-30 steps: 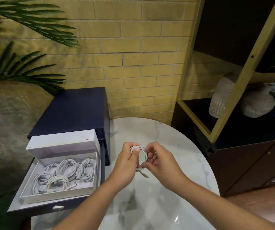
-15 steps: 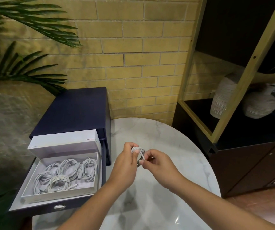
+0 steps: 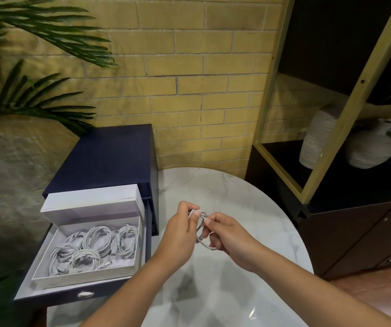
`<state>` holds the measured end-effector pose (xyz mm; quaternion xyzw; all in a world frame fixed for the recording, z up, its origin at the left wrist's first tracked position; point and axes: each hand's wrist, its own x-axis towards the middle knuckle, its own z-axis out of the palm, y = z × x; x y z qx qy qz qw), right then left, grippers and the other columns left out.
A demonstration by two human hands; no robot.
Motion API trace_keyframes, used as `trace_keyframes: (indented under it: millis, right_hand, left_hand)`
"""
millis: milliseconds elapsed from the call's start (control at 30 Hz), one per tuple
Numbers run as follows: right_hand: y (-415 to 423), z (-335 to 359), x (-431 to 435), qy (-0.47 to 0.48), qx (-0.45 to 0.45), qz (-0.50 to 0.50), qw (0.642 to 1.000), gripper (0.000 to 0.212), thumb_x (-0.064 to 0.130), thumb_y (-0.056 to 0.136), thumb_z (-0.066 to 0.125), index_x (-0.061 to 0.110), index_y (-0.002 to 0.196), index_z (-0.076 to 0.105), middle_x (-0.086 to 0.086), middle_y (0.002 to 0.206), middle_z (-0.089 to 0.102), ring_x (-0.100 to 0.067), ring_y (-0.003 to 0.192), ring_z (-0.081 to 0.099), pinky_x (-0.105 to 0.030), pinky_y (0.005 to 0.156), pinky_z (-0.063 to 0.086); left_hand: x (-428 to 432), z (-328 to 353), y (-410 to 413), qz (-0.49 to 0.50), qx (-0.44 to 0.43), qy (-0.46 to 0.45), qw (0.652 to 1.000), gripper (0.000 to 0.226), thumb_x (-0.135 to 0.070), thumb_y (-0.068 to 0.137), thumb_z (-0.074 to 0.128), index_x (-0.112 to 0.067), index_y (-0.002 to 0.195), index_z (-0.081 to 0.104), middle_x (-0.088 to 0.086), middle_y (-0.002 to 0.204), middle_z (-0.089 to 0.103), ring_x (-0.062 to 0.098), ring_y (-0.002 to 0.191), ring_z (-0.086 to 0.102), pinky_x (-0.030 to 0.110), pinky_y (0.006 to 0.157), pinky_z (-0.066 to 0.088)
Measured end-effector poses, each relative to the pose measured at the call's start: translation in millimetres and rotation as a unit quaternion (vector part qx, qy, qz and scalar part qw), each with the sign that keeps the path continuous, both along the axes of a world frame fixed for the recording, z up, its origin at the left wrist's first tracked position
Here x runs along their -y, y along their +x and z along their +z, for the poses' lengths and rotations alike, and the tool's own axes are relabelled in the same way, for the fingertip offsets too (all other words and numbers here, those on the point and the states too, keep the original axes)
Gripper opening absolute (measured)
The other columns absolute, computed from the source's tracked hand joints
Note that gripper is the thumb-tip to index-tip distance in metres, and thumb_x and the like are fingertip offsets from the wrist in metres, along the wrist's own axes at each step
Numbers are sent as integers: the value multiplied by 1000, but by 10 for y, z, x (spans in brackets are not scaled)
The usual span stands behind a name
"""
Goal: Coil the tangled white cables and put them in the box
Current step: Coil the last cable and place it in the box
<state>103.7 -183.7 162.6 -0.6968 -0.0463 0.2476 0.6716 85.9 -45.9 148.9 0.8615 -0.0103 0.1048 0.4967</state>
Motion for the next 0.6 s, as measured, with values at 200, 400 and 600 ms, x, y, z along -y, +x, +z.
trace_keyframes:
  millis: [200, 400, 600]
  right_hand:
    - [-1, 24, -3, -26, 33, 7, 999, 23, 15, 101, 43, 11, 85, 59, -5, 84, 68, -9, 50, 46, -28, 67, 48]
    - [37, 34, 36, 110, -90, -8, 990, 23, 11, 101, 43, 5, 87, 60, -9, 85, 65, -8, 50, 47, -21, 60, 48]
    - [27, 54, 29, 112, -103, -1, 988, 21, 17, 101, 45, 4, 95, 61, -10, 88, 63, -11, 50, 47, -26, 59, 50]
  left_hand:
    - [-2, 37, -21, 0, 19, 22, 1000, 14, -27, 103, 37, -20, 107, 48, -7, 70, 53, -7, 57, 51, 9, 50, 37]
    - [-92, 16, 9, -25, 19, 61, 998, 9, -29, 102, 38, -24, 104, 45, -7, 77, 57, 5, 64, 52, 11, 53, 38]
    - [-144, -55, 45, -17, 20, 63, 998, 12, -33, 102, 37, -26, 102, 47, -4, 82, 60, 7, 68, 53, 18, 58, 38]
